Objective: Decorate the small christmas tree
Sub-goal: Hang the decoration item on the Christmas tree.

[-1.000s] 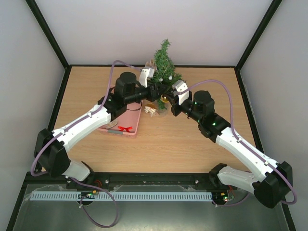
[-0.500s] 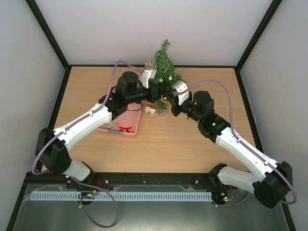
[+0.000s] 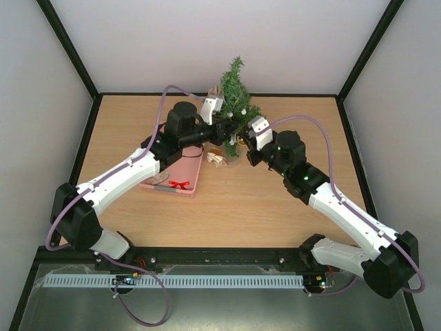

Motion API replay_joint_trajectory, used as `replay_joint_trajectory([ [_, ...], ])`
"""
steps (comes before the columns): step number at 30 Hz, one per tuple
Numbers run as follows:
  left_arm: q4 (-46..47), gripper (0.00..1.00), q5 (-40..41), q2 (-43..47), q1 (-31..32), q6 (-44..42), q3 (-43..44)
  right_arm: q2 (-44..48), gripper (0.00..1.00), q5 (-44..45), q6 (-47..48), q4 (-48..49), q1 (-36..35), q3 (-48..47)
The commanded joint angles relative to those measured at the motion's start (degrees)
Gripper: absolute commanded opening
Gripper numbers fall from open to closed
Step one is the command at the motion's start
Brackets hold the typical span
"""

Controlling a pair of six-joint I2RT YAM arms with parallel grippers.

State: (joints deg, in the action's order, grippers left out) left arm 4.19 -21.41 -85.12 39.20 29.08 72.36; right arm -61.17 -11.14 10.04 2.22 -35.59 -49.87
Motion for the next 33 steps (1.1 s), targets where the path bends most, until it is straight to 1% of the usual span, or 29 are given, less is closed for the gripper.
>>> replay_joint_trajectory([
  [1, 1.3, 0.02, 0.3, 1.1, 0.2, -1.3, -0.1, 0.7, 0.02, 1.2, 0.4, 0.2, 0.1, 0.4],
  [4, 0.9, 0.05, 0.5, 1.2, 0.2, -1.8, 0.0, 0.6, 0.02, 0.9, 0.2, 0.5, 0.1, 0.7],
  [9, 0.0, 0.03, 1.5, 1.1, 0.2, -2.8, 0.1, 0.1, 0.02, 1.2, 0.4, 0.7, 0.1, 0.7],
  [20, -1.9, 0.05, 2.5, 0.5, 0.2, -4.7, 0.3, -1.8, 0.02, 1.3, 0.9, 1.0, 0.1, 0.4],
  [33, -2.9, 0.06, 3.1, -1.1, 0.3, -6.8, 2.2, -3.1, 0.02, 2.9, 1.9, 1.7, 0.1, -0.4],
])
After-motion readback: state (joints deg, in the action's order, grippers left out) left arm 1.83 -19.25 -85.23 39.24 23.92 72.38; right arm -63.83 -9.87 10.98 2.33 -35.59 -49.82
